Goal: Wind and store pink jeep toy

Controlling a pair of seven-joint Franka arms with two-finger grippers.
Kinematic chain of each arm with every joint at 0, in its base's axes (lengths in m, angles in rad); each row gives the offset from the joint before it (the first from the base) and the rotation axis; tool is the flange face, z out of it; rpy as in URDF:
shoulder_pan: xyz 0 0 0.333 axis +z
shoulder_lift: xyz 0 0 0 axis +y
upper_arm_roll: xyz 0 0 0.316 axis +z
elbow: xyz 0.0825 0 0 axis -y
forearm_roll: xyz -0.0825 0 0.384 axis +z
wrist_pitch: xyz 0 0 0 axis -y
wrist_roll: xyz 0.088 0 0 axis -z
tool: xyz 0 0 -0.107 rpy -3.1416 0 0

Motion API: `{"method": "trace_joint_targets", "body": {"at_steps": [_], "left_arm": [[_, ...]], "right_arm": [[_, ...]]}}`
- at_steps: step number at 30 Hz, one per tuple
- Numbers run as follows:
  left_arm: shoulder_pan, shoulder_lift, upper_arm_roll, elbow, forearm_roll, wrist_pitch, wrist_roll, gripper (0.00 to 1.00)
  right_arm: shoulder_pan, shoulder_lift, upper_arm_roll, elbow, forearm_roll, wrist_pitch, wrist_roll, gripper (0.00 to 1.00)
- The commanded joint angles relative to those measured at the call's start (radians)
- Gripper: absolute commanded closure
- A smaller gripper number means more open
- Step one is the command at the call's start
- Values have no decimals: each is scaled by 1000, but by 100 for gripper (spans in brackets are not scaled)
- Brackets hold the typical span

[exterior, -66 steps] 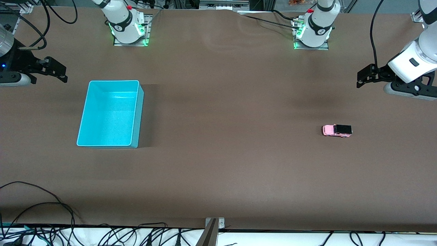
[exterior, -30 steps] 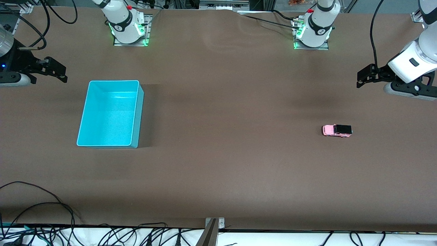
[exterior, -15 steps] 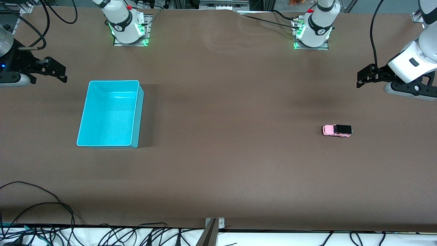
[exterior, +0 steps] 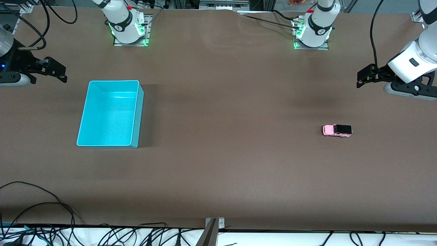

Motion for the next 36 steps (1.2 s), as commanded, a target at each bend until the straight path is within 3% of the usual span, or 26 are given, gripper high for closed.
{"method": "trace_joint_targets", "body": {"at_steps": [1, 36], "left_arm": [[5, 15, -3, 32, -19, -30, -3, 0], [-1, 18, -5, 32, -17, -30, 12, 0]], "right_arm": [[-10, 0, 4, 8, 3, -11, -8, 0], [-10, 0, 4, 8, 4, -11, -7, 0]]}}
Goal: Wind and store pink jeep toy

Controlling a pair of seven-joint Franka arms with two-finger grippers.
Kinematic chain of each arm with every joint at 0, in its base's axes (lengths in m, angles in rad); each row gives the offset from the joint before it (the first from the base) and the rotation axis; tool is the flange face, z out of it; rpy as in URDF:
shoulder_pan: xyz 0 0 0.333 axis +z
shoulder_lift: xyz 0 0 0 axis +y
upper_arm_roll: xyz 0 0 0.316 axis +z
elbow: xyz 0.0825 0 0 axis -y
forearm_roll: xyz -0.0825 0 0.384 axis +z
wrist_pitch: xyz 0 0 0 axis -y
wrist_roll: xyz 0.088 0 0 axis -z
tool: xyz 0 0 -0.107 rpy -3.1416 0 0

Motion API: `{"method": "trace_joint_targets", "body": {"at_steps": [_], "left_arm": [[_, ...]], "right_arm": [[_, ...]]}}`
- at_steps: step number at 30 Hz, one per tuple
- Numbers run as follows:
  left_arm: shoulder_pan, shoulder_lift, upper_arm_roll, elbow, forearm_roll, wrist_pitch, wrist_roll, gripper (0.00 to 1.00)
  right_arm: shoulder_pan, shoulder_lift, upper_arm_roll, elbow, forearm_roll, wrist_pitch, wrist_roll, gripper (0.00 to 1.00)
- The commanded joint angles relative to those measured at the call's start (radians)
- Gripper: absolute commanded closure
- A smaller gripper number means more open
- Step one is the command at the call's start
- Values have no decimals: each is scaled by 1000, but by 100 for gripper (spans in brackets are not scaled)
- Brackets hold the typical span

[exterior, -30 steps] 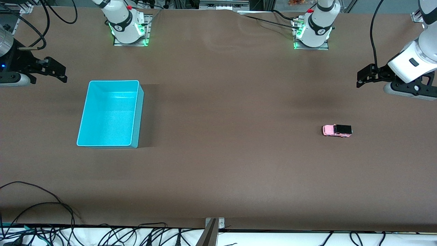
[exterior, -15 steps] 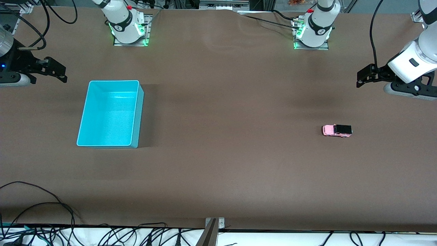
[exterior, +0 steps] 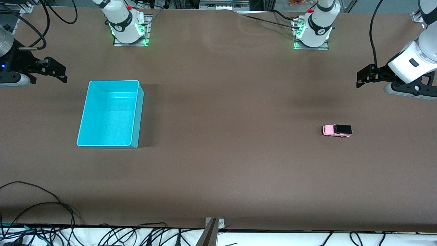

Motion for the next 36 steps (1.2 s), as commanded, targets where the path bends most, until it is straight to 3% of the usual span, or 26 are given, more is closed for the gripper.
{"method": "trace_joint_targets", "body": {"at_steps": [1, 15, 36], "left_arm": [[-4, 17, -2, 32, -13, -24, 44, 0], [2, 109, -2, 75, -5, -23, 306, 0], [70, 248, -1, 90, 26, 31, 1074, 0]], "right_arm": [[-10, 0, 4, 8, 4, -11, -7, 0], [-10, 0, 4, 8, 6, -11, -7, 0], [-10, 0, 3, 7, 7, -11, -7, 0]]}}
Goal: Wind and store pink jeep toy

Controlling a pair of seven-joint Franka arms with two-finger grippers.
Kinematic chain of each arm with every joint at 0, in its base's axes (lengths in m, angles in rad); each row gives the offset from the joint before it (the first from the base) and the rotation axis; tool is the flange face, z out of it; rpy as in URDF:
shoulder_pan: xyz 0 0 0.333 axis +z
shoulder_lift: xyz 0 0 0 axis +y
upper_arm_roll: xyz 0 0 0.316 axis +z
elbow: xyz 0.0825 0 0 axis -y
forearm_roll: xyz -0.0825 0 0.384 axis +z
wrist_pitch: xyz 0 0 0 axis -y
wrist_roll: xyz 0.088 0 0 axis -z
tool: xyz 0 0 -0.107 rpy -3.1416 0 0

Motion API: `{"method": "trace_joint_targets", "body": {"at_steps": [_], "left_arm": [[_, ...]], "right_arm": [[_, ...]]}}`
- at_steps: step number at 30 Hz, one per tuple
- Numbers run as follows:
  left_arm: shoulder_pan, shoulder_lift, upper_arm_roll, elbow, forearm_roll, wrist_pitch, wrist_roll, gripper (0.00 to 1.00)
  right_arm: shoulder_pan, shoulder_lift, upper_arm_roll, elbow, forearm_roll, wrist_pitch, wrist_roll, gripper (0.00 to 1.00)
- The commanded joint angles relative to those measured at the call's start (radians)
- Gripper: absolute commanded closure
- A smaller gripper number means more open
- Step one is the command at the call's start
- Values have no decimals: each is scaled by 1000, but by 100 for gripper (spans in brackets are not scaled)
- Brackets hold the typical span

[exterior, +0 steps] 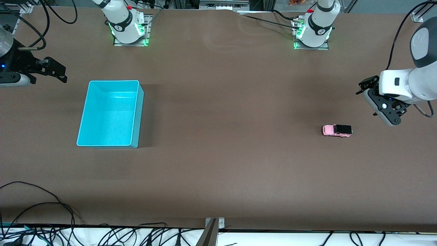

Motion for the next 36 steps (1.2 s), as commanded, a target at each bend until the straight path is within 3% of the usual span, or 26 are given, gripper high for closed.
{"method": "trace_joint_targets", "body": {"at_steps": [1, 15, 18, 27, 36], "left_arm": [[11, 44, -3, 27, 36, 41, 179, 0], [67, 210, -6, -4, 59, 251, 566, 0], [78, 222, -6, -51, 55, 312, 592, 0], [96, 216, -8, -293, 53, 654, 686, 0], [96, 233, -8, -370, 53, 774, 715, 0]], "right_arm": [[-10, 0, 3, 7, 7, -11, -7, 0], [-10, 0, 3, 7, 7, -12, -7, 0], [-10, 0, 3, 7, 7, -12, -7, 0], [-10, 0, 3, 7, 7, -11, -7, 0], [-10, 0, 3, 7, 9, -11, -7, 0]]}}
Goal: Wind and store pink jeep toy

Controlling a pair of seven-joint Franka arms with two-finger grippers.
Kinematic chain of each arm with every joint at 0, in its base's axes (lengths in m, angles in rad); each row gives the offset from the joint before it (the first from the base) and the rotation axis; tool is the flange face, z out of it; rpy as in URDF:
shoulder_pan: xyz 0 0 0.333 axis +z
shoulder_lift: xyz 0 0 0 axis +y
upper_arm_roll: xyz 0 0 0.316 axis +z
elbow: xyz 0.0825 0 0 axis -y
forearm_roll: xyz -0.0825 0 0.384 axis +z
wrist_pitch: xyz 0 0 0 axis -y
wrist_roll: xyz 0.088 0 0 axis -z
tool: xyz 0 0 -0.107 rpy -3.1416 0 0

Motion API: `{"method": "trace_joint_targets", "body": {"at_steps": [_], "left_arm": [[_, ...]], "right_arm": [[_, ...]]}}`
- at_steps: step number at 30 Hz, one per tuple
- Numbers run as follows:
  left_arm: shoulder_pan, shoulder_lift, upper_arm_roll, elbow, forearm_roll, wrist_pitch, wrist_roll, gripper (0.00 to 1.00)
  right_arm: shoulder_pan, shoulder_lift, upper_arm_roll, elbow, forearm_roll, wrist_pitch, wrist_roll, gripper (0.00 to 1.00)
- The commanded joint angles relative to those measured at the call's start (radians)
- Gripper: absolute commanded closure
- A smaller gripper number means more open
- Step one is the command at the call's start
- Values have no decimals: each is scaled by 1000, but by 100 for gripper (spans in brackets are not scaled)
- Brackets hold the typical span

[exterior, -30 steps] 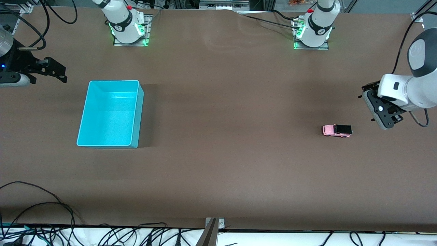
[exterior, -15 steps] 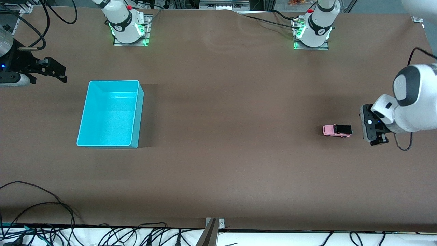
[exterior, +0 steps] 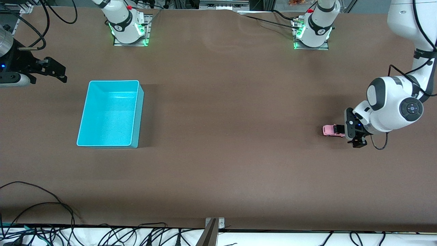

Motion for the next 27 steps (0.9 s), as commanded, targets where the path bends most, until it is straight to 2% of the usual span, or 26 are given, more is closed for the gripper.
{"method": "trace_joint_targets", "body": {"at_steps": [1, 7, 21, 22, 23, 27], "left_arm": [[10, -11, -8, -57, 9, 78, 34, 0], [10, -2, -10, -103, 9, 109, 36, 0], [10, 34, -10, -111, 9, 138, 36, 0], [10, 35, -10, -110, 9, 138, 36, 3], [8, 35, -11, -108, 9, 138, 37, 45], [8, 37, -11, -107, 9, 138, 36, 73]], "right_arm": [[-9, 0, 3, 7, 9, -11, -7, 0], [-9, 0, 3, 7, 7, -11, -7, 0], [-9, 0, 3, 7, 9, -11, -7, 0], [-9, 0, 3, 7, 9, -10, -7, 0], [-9, 0, 3, 7, 9, -11, -7, 0], [-9, 0, 3, 7, 9, -11, -7, 0]]}}
